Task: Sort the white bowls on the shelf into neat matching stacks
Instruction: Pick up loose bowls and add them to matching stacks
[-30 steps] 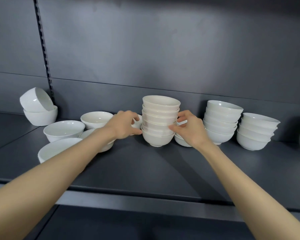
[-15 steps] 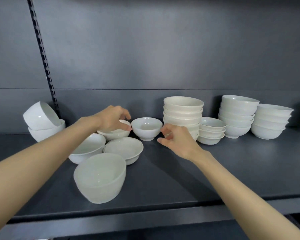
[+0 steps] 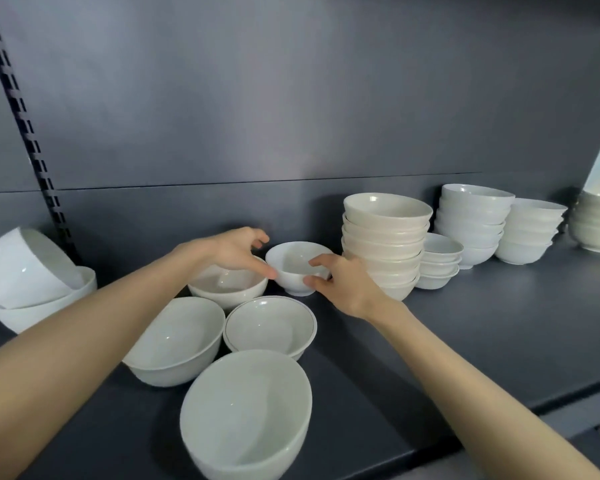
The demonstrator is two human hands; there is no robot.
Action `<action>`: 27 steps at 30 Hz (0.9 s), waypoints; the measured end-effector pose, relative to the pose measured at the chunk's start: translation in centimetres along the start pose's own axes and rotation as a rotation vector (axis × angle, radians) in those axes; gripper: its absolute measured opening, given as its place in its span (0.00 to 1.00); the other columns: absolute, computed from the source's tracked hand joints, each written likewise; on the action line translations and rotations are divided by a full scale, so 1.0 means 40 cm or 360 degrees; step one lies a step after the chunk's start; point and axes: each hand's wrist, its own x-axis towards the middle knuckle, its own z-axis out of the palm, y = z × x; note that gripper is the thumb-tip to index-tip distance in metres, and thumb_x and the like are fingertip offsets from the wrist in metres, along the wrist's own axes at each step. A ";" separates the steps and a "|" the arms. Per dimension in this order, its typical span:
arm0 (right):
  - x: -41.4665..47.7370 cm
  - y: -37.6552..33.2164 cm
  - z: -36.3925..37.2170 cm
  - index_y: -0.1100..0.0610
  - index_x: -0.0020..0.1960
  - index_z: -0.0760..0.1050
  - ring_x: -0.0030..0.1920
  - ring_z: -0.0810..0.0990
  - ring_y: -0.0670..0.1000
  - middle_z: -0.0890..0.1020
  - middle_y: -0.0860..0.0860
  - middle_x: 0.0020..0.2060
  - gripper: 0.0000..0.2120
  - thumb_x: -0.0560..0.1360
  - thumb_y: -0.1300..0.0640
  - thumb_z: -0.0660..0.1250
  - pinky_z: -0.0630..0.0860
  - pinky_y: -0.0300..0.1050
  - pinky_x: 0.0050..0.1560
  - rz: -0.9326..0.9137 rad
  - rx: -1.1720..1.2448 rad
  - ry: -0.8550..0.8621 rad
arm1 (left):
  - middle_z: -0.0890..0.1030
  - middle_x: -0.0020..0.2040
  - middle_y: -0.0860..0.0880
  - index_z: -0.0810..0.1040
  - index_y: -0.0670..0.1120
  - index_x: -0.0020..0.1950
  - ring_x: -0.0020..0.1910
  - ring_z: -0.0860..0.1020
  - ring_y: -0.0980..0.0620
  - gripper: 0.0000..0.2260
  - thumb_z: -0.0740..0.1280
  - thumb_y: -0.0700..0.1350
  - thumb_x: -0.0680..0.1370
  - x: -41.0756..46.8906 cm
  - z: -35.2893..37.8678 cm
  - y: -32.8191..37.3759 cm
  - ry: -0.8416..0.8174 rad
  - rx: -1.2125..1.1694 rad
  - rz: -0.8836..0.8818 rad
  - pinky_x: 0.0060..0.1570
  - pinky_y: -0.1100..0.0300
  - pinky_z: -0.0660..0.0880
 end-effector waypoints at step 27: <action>-0.015 -0.124 -0.077 0.60 0.50 0.80 0.47 0.79 0.55 0.80 0.54 0.49 0.05 0.77 0.59 0.67 0.75 0.43 0.51 -0.0345 0.0644 0.0472 | 0.84 0.54 0.48 0.75 0.46 0.61 0.55 0.82 0.51 0.46 0.85 0.52 0.46 -0.115 -0.090 0.009 0.0082 -0.1556 0.0487 0.48 0.59 0.80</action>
